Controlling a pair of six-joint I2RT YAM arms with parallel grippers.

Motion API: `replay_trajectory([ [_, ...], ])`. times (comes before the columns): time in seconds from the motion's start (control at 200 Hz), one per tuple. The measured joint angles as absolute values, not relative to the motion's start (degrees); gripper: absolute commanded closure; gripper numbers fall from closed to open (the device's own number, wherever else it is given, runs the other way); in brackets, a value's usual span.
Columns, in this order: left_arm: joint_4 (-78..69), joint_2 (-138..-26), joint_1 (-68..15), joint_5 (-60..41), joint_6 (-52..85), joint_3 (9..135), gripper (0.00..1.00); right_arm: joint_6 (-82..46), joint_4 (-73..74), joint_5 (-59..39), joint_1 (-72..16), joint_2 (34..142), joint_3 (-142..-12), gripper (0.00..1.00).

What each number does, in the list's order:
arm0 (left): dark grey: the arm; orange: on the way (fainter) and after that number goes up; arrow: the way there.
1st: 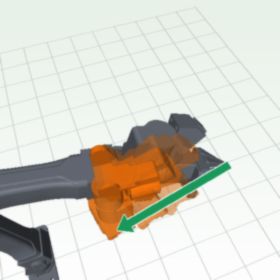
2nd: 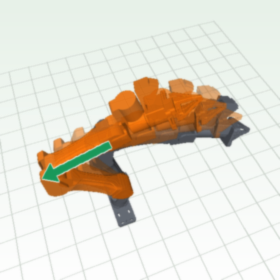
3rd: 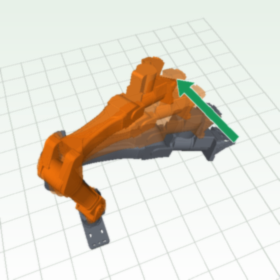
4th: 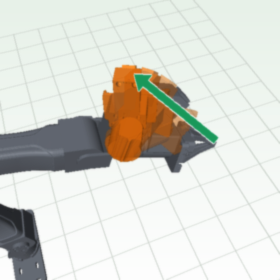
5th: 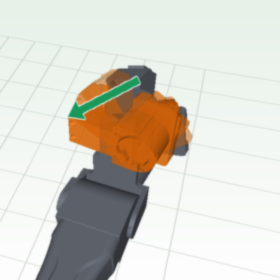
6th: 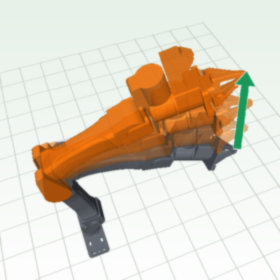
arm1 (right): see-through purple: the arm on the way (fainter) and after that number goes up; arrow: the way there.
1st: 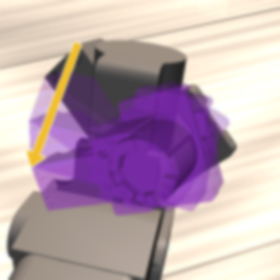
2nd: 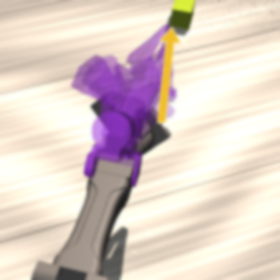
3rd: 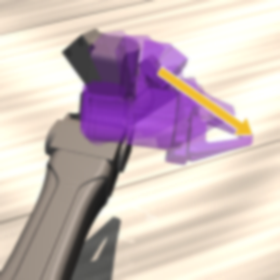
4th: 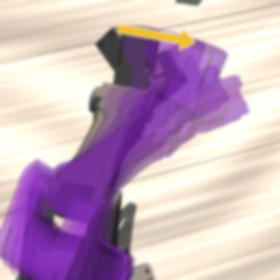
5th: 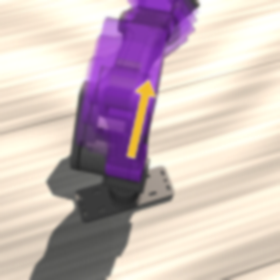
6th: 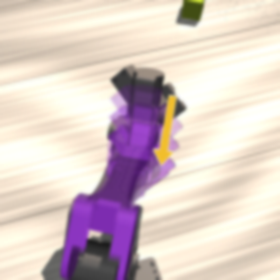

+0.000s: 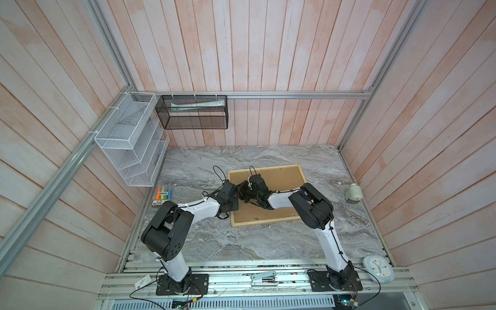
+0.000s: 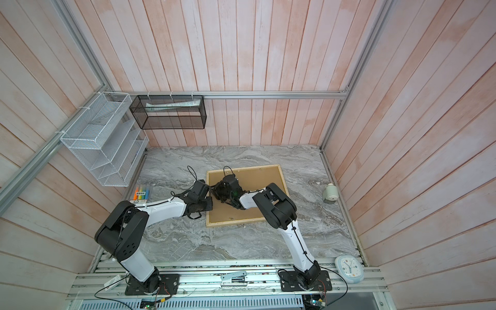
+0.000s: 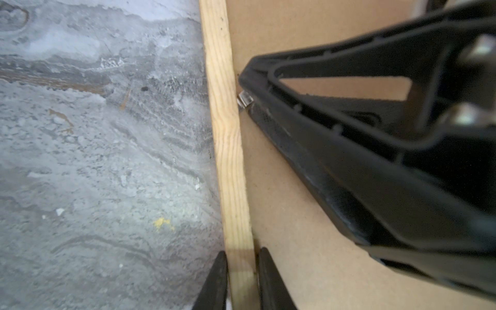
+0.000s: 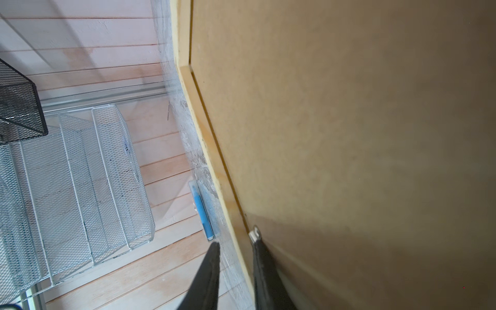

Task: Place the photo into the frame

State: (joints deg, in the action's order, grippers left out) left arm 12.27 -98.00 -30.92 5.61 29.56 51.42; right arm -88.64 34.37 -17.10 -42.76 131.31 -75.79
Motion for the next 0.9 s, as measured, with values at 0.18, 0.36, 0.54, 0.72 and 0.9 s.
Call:
replay_trajectory([
  [0.18,11.27,-97.36,-30.76,4.8,29.39,50.48,0.73,-89.84,36.03,-16.73,-42.81,131.48,-75.26,0.76],
  [0.36,11.29,-96.27,-30.24,2.5,28.84,49.36,0.71,-89.01,36.58,-16.27,-42.83,131.46,-74.91,0.76],
  [0.54,12.69,-94.87,-28.82,0.73,28.47,48.73,0.73,-86.78,36.75,-14.98,-42.94,130.74,-73.91,0.76],
  [0.72,12.67,-94.28,-27.81,-0.64,27.99,48.71,0.76,-85.21,37.85,-13.61,-42.59,128.49,-70.04,0.76],
  [0.9,12.49,-94.28,-27.4,-1.72,27.11,48.71,0.78,-84.18,39.51,-13.54,-41.91,127.46,-67.7,0.76],
])
